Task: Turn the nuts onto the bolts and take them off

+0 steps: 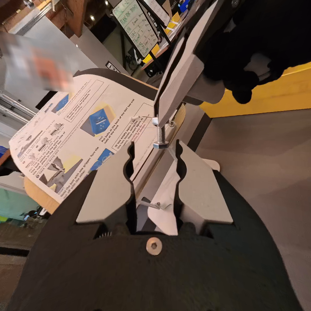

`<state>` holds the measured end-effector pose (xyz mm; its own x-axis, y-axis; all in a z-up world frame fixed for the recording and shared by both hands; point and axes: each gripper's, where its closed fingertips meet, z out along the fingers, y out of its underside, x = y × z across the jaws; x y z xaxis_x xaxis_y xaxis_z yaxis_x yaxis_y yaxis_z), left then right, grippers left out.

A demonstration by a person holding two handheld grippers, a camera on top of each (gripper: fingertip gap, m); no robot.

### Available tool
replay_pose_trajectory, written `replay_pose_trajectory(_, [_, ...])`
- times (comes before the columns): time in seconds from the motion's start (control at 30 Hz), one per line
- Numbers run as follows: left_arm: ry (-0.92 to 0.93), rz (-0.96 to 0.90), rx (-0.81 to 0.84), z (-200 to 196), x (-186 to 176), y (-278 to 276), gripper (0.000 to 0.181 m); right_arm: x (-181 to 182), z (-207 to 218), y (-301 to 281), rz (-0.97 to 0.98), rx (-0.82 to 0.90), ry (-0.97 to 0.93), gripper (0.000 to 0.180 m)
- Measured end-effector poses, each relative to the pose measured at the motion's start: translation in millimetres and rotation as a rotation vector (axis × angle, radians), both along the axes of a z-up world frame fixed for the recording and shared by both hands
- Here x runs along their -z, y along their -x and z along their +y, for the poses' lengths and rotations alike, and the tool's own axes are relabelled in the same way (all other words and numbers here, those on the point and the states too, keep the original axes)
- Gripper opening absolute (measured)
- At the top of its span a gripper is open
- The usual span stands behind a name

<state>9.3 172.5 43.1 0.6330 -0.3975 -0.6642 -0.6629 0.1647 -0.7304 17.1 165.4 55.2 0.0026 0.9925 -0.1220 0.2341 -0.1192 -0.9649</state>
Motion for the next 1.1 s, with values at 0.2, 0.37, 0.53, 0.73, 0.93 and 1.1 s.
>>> replay_pose_trajectory(0.2, [0.043, -0.091, 0.051, -1, 14, -5, 0.043, -2, -3, -11, -0.044, -0.006, -0.051, 0.015])
replay_pose_trajectory(0.37, [0.074, -0.102, 0.063, 1, 25, 1, 0.041, -3, -3, -15, -0.053, -0.006, -0.065, 0.015])
replay_pose_trajectory(0.53, [0.095, -0.105, 0.076, 2, 33, -1, 0.04, 0, -6, -11, -0.065, -0.017, -0.072, 0.015])
replay_pose_trajectory(0.73, [0.098, -0.104, 0.085, 2, 37, -4, 0.037, 6, -12, -3, -0.099, -0.034, -0.086, 0.015])
replay_pose_trajectory(0.93, [0.1, -0.11, 0.094, 3, 39, -5, 0.033, 17, -10, 1, -0.166, -0.012, -0.118, 0.015])
replay_pose_trajectory(1.1, [0.104, -0.131, 0.126, -1, 38, -9, 0.027, 22, -10, 2, -0.198, -0.005, -0.134, 0.015])
